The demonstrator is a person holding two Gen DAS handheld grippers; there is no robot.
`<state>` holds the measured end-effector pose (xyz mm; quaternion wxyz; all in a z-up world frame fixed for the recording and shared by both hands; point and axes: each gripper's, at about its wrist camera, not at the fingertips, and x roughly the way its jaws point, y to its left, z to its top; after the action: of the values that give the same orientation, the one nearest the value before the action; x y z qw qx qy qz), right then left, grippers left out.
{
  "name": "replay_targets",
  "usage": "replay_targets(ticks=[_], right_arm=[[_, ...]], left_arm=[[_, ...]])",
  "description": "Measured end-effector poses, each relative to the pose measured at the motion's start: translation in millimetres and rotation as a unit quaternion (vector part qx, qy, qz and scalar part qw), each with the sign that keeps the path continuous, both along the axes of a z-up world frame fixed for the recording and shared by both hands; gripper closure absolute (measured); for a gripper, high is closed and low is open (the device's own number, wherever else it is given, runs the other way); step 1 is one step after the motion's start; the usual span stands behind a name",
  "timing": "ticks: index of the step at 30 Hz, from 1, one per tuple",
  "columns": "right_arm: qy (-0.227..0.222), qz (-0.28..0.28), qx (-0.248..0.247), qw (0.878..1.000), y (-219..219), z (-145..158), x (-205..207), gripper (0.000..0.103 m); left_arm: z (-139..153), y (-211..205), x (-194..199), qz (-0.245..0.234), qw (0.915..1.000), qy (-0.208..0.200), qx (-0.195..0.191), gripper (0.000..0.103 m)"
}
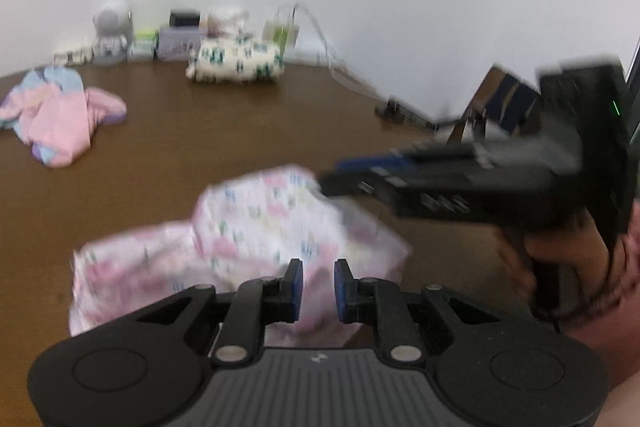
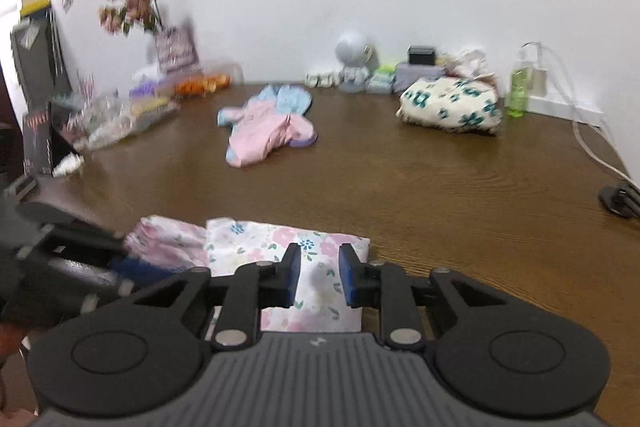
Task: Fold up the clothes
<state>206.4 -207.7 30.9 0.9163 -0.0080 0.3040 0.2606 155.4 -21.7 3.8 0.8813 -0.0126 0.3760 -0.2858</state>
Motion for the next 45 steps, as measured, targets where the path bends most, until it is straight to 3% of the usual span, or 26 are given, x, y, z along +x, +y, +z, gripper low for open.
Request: replay_targets(ticks=[4, 7, 11, 15, 22, 26, 28, 30, 33, 35, 37, 38, 40, 42, 45], right_arm=[[0.006, 0.006, -0.008, 1.0, 9, -12, 7, 0.084], [0.01, 0.01, -0.014, 1.0, 15, -20, 13, 0.084], [0.008, 0.011, -0.001, 1.0, 14, -22, 12, 0.084], [-0.002, 0.006, 0.019, 1.0, 2, -11, -8, 0.084], [0.008, 0.014, -0.01, 1.0, 4, -25, -27, 0.084], [0.014, 0.013, -0.021, 1.0, 7, -38, -31, 0.083], [0.013, 0.012, -0.019, 1.0, 7, -37, -33, 0.083], [0.012, 0.011, -0.012, 1.0, 4, -35, -34, 0.082], [0.011, 0.001, 0.014, 1.0, -5, -26, -37, 0.062], [0.007, -0.009, 0.023, 1.0, -11, -18, -40, 0.037], [0.005, -0.016, 0.026, 1.0, -15, -13, -44, 0.017], [0.006, -0.019, 0.024, 1.0, -16, -11, -46, 0.01], [0.01, -0.026, 0.02, 0.999, -16, -8, -48, 0.001], [0.018, -0.034, 0.015, 0.999, -15, -7, -50, 0.0], [0.035, -0.045, 0.013, 0.998, -15, -9, -52, 0.0]], left_arm=[[-19, -4, 0, 0.003, 0.9996, 0.008, 0.027, 0.089], [-18, -5, -1, -0.008, 0.9994, 0.002, 0.034, 0.088], [2, 6, 5, -0.003, 1.0, -0.007, -0.001, 0.087], [16, 18, 25, 0.041, 0.9986, -0.029, -0.012, 0.087], [-10, 26, 62, 0.076, 0.9969, 0.019, -0.006, 0.089], [-15, 27, 61, 0.078, 0.9967, 0.02, -0.006, 0.089], [-12, 28, 59, 0.082, 0.9964, 0.019, -0.01, 0.087], [-3, 31, 53, 0.082, 0.9964, 0.006, -0.022, 0.077], [14, 37, 34, 0.085, 0.9958, -0.024, -0.025, 0.062], [20, 40, 21, 0.084, 0.9956, -0.032, -0.025, 0.061], [21, 42, 10, 0.088, 0.9953, -0.03, -0.027, 0.051], [21, 43, 5, 0.092, 0.995, -0.028, -0.028, 0.04], [20, 45, -7, 0.1, 0.9943, -0.025, -0.03, 0.023], [19, 44, -18, 0.115, 0.9927, -0.02, -0.031, 0.007], [16, 42, -31, 0.137, 0.9901, -0.007, -0.026, 0.003]])
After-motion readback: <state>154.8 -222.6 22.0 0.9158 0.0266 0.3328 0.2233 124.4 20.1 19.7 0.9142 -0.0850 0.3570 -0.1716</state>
